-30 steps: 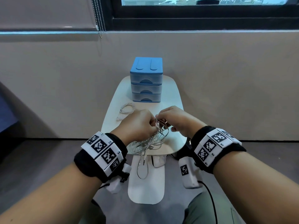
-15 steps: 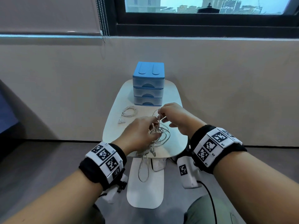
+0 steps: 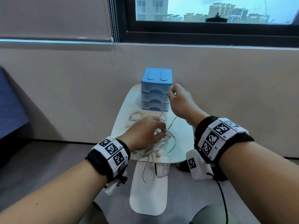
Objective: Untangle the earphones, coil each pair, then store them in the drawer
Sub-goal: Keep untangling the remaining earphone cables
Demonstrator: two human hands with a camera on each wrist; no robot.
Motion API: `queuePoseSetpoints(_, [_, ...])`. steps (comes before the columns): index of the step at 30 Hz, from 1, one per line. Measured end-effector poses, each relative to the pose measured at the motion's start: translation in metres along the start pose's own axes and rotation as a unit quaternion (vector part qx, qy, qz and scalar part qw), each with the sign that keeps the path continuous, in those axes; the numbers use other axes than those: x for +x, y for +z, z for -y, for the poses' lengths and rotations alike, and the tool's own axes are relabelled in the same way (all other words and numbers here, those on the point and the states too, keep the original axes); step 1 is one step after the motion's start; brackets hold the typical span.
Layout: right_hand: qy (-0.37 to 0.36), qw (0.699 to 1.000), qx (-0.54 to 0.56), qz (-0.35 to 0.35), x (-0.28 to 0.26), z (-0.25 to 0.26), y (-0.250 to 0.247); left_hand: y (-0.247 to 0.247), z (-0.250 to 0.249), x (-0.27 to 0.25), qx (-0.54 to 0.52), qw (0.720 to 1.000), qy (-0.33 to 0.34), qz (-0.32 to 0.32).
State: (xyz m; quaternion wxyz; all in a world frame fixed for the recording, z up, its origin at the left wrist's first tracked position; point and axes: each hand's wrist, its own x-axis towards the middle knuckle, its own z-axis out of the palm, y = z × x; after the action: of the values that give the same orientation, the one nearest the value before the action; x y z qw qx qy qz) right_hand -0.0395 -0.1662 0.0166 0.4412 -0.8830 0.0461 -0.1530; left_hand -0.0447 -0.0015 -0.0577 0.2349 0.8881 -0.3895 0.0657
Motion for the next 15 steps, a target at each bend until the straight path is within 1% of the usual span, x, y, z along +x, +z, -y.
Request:
queuePoseSetpoints(2, [-0.017, 0.999, -0.019, -0.03, 0.005, 0.001, 0.0, -0.003, 0.0, 0.001, 0.009, 1.0, 0.008, -0.002])
queuePoseSetpoints(4, [-0.017, 0.999, -0.041, -0.027, 0.006, 0.0, -0.004, -0.005, 0.001, 0.0, 0.018, 1.0, 0.009, -0.016])
queuePoseSetpoints(7, [0.002, 0.997, -0.082, -0.001, 0.007, -0.008, -0.015, -0.006, 0.006, -0.005, 0.025, 0.999, 0.016, -0.044])
queuePoseSetpoints(8, [0.017, 0.997, -0.079, 0.012, 0.006, -0.013, -0.019, -0.007, 0.007, -0.008, 0.015, 0.999, 0.018, -0.046])
queuePoseSetpoints(10, [0.065, 0.994, -0.068, 0.062, 0.001, -0.02, -0.026, -0.012, 0.006, -0.011, -0.018, 0.998, 0.016, -0.059])
queuePoseSetpoints(12, [0.106, 0.984, -0.078, 0.119, -0.007, -0.026, -0.031, -0.017, 0.006, -0.01, -0.04, 0.994, -0.014, -0.101])
queuePoseSetpoints(13, [0.119, 0.978, -0.092, 0.142, -0.012, -0.028, -0.032, -0.019, 0.006, -0.009, -0.045, 0.991, -0.045, -0.115])
queuePoseSetpoints(14, [0.125, 0.974, -0.104, 0.159, -0.016, -0.03, -0.031, -0.021, 0.006, -0.009, -0.048, 0.99, -0.083, -0.104])
queuePoseSetpoints(15, [0.127, 0.97, -0.113, 0.171, -0.019, -0.032, -0.029, -0.02, 0.005, -0.009, -0.048, 0.99, -0.119, -0.062])
